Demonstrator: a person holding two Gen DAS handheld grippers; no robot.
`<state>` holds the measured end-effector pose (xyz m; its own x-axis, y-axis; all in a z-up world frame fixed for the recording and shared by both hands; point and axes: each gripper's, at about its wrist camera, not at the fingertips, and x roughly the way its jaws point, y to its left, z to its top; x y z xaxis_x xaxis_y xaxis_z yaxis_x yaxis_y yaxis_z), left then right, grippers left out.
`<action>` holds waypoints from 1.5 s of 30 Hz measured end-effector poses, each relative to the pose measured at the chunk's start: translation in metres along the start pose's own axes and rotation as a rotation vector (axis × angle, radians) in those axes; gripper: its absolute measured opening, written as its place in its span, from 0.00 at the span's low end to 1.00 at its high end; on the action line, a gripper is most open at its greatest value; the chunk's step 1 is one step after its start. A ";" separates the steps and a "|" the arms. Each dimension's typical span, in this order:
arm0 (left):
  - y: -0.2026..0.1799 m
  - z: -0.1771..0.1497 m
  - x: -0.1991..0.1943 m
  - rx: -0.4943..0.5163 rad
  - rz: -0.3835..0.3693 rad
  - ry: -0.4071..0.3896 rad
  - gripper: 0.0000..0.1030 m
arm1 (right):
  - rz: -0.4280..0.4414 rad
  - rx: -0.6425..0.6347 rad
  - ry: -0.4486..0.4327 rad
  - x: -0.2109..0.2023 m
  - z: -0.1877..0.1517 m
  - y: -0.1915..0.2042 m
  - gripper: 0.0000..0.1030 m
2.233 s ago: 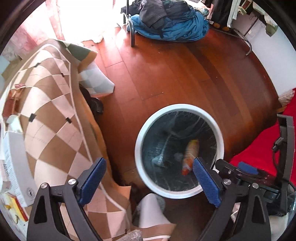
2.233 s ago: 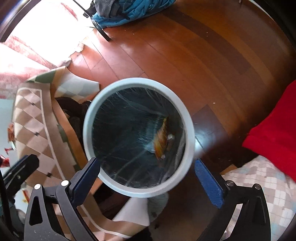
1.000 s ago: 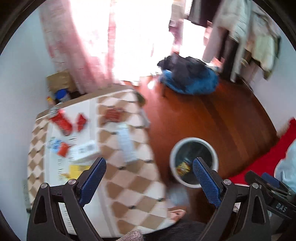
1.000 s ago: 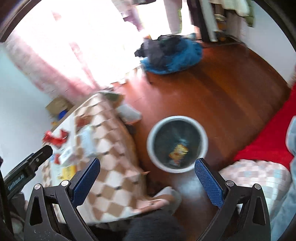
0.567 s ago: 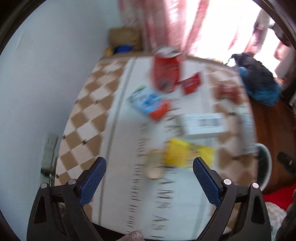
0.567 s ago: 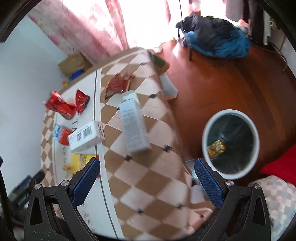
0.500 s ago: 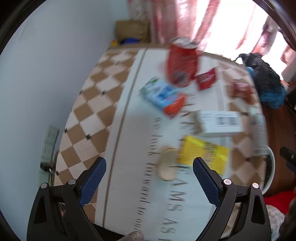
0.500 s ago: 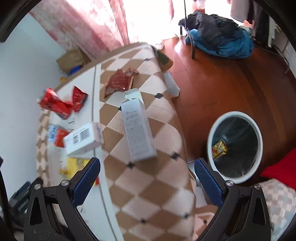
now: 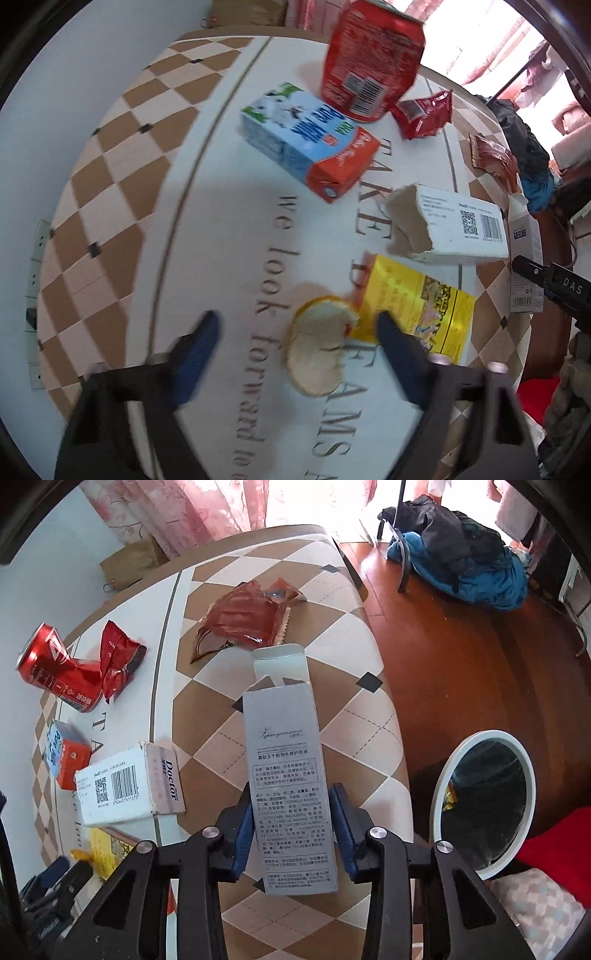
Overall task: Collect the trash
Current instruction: 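Grasp the white box with the right tool while the left tool grasps the bread slice, then carry the white box and bread slice to the bin and release both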
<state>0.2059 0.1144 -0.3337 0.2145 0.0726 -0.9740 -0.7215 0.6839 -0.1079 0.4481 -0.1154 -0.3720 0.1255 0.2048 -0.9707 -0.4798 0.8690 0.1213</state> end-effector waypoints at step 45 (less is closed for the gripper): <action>-0.237 -0.053 -0.193 0.458 -0.131 -0.437 0.23 | 0.194 0.155 -0.377 -0.232 -0.119 -0.167 0.38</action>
<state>0.3010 -0.1004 -0.1312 0.5996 0.1898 -0.7775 -0.3374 0.9409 -0.0305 0.3957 -0.3613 -0.1912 0.3676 0.4955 -0.7870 -0.3932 0.8497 0.3513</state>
